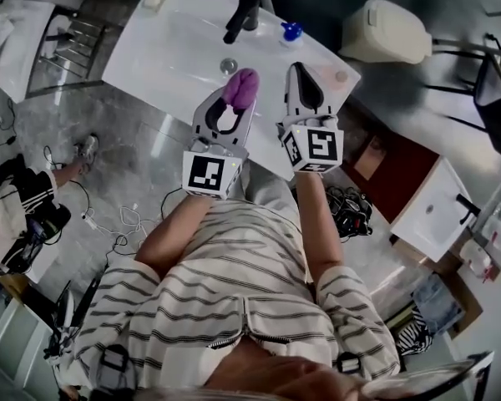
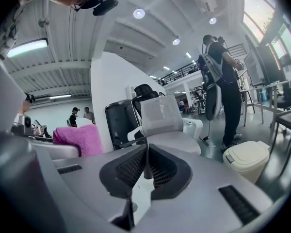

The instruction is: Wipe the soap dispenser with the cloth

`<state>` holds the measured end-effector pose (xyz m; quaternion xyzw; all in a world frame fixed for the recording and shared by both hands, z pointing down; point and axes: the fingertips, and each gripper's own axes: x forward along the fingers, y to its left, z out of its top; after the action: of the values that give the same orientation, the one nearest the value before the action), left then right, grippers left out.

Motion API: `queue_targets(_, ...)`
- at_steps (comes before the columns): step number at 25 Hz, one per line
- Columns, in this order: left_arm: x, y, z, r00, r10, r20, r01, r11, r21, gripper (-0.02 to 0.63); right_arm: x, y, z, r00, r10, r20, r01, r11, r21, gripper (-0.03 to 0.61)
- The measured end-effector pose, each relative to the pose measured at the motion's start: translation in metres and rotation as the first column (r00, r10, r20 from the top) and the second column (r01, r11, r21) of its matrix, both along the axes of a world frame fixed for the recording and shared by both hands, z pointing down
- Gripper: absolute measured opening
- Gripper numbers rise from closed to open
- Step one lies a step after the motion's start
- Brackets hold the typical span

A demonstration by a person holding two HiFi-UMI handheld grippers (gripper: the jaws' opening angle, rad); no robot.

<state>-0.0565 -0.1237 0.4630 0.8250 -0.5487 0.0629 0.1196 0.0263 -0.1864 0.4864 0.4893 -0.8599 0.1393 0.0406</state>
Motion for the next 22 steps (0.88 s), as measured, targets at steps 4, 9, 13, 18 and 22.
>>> queue_targets(4, 0.003, -0.006, 0.005, 1.0, -0.008, -0.005, 0.008, 1.0, -0.006, 0.129, -0.002, -0.017, 0.018, 1.0, 0.0, 0.001, 0.0, 1.0, -0.026, 0.046)
queue_targets(9, 0.004, -0.011, 0.014, 0.999, -0.026, -0.023, 0.025, 0.999, -0.025, 0.13, -0.001, -0.035, 0.039, 1.0, 0.01, -0.005, -0.01, 0.998, -0.054, 0.111)
queue_targets(13, 0.001, -0.014, 0.019, 0.999, -0.041, -0.024, 0.04, 0.999, -0.03, 0.129, -0.004, -0.047, 0.051, 1.0, 0.002, -0.027, -0.003, 0.998, -0.061, 0.144)
queue_targets(18, 0.004, -0.017, 0.025, 0.999, -0.043, -0.025, 0.042, 0.998, -0.039, 0.129, -0.006, -0.06, 0.063, 0.998, -0.004, -0.058, 0.0, 0.997, -0.071, 0.161)
queue_targets(22, 0.002, -0.022, 0.031, 0.998, -0.054, -0.026, 0.053, 0.997, -0.049, 0.129, -0.009, -0.069, 0.07, 0.996, -0.008, -0.091, 0.001, 0.998, -0.07, 0.16)
